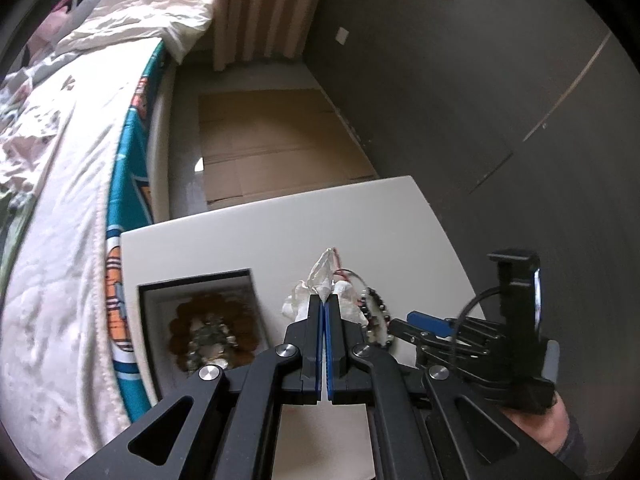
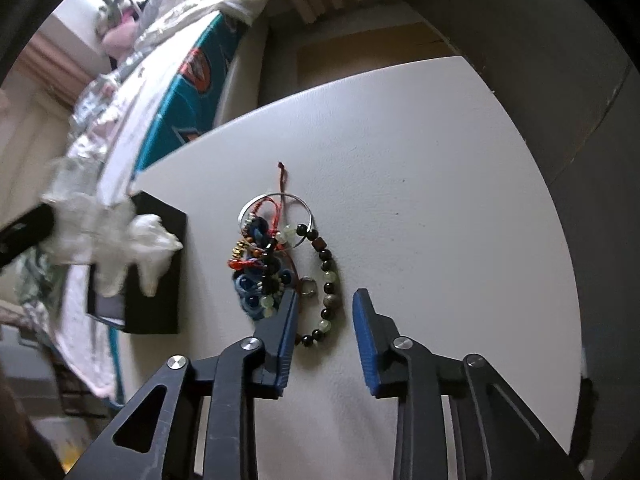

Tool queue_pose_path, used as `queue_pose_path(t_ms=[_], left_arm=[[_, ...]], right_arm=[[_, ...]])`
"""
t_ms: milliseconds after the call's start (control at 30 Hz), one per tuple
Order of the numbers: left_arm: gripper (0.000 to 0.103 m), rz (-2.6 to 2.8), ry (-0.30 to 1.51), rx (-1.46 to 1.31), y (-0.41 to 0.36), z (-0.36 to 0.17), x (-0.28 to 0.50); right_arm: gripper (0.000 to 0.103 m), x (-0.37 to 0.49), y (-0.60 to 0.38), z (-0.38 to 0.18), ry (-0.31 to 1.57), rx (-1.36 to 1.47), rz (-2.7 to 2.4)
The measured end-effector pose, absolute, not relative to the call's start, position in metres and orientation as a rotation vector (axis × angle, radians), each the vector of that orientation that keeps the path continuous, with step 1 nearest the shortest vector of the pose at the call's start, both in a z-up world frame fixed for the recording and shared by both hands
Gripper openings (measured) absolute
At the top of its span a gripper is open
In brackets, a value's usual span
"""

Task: Organize jewelry
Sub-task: 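Grasp the white lace flower with the left tool while the right tool grasps the bead bracelet, then carry the white lace and bead bracelet into the black box and open both tools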

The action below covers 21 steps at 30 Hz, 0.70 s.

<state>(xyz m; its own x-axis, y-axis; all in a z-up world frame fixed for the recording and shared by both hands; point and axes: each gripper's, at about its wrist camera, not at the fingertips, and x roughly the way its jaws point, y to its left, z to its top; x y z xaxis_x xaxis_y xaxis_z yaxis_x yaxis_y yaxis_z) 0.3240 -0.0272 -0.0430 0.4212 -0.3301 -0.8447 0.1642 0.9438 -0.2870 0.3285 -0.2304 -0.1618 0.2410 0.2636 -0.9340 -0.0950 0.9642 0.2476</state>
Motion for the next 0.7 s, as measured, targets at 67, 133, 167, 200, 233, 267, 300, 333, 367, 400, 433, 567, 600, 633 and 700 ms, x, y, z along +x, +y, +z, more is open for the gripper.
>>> queue_pose_path(t_ms=[67, 133, 167, 200, 233, 267, 300, 333, 367, 400, 433, 567, 600, 633, 700], left_arm=[[0.000, -0.304, 1.090, -0.176, -0.020, -0.042, 0.321], [0.000, -0.297, 1.086, -0.183, -0.014, -0.041, 0.318], [0.000, -0.293, 1.083, -0.188, -0.011, -0.041, 0.316], [0.000, -0.290, 1.082, -0.193, -0.007, -0.041, 0.315], [0.000, -0.288, 1.081, -0.196, -0.005, -0.039, 0.314], [0.000, -0.286, 1.079, -0.199, -0.003, -0.039, 0.313], [0.000, -0.284, 1.076, -0.202, 0.001, -0.038, 0.311], [0.000, -0.282, 1.074, -0.204, 0.003, -0.037, 0.309], [0.000, -0.280, 1.071, -0.207, 0.006, -0.036, 0.308], [0.000, -0.278, 1.067, -0.210, 0.009, -0.034, 0.306], [0.000, -0.275, 1.063, -0.211, 0.012, -0.033, 0.305], [0.000, -0.262, 1.051, -0.224, 0.024, -0.030, 0.301], [0.000, -0.259, 1.048, -0.227, 0.027, -0.030, 0.301], [0.000, -0.255, 1.045, -0.227, 0.029, -0.029, 0.300], [0.000, -0.246, 1.042, -0.226, 0.033, -0.029, 0.299]], right_arm=[[0.023, 0.330, -0.226, -0.165, 1.317, 0.119, 0.223], [0.022, 0.331, -0.223, -0.168, 1.326, 0.101, 0.214], [0.021, 0.331, -0.221, -0.170, 1.329, 0.082, 0.202], [0.017, 0.330, -0.219, -0.170, 1.316, 0.061, 0.188], [0.013, 0.330, -0.218, -0.171, 1.315, 0.042, 0.177], [0.013, 0.330, -0.217, -0.170, 1.314, 0.033, 0.175], [0.012, 0.330, -0.217, -0.170, 1.317, 0.037, 0.179], [0.012, 0.330, -0.220, -0.168, 1.316, 0.061, 0.186], [0.012, 0.329, -0.224, -0.165, 1.310, 0.076, 0.188], [0.012, 0.327, -0.227, -0.160, 1.296, 0.092, 0.194], [0.011, 0.325, -0.229, -0.156, 1.284, 0.108, 0.201], [0.011, 0.319, -0.233, -0.130, 1.227, 0.171, 0.238], [0.011, 0.318, -0.233, -0.122, 1.210, 0.180, 0.248], [0.011, 0.317, -0.232, -0.115, 1.197, 0.187, 0.258], [0.011, 0.314, -0.231, -0.101, 1.167, 0.196, 0.277]])
